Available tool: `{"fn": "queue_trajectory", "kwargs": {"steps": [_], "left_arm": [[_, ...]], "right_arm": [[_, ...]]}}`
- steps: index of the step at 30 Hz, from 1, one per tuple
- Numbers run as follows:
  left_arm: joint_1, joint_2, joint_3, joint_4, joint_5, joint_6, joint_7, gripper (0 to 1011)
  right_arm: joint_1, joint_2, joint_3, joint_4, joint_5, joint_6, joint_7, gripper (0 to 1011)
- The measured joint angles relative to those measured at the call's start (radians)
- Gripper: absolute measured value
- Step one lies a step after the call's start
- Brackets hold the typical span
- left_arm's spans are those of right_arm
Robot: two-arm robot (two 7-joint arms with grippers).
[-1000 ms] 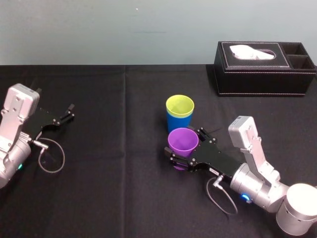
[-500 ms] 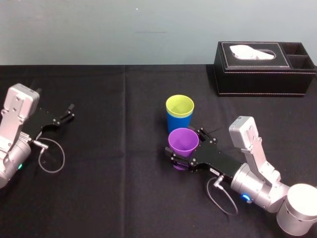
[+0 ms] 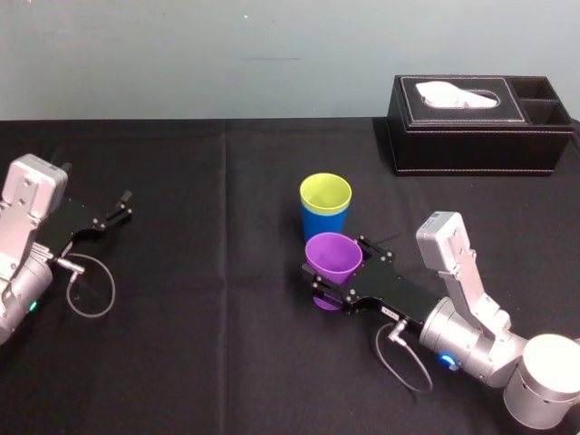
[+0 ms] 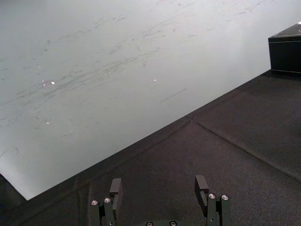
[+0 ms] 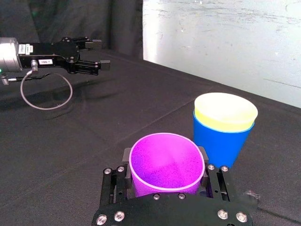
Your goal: Stack the three plastic cups sequentially using one hand.
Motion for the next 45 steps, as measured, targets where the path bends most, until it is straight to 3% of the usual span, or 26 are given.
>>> {"fn": "queue_trajectory", "kwargs": {"steps": [7, 20, 25, 33, 45], "left_arm": [[0.0, 0.0, 0.0, 0.0, 0.0, 0.0, 0.0, 1011], [0.0, 0.0, 0.0, 0.0, 0.0, 0.0, 0.0, 1012], [0.0, 0.0, 0.0, 0.0, 0.0, 0.0, 0.0, 1011], [0.0, 0.0, 0.0, 0.0, 0.0, 0.0, 0.0, 1011], [0.0, 0.0, 0.0, 0.0, 0.0, 0.0, 0.0, 1011]], "right_arm": [[-0.001, 0.011, 0.009, -0.02, 0.022, 0.003, 0.021, 741], [0.022, 0.066, 0.035, -0.163, 0.105, 0.107, 0.046, 735], [0.053, 0.07, 0.035, -0.181, 0.114, 0.127, 0.033, 735], [0.124, 0.043, 0.022, -0.152, 0.096, 0.135, -0.005, 735], [0.203, -0.013, 0.004, -0.036, 0.071, 0.112, -0.024, 735]]}}
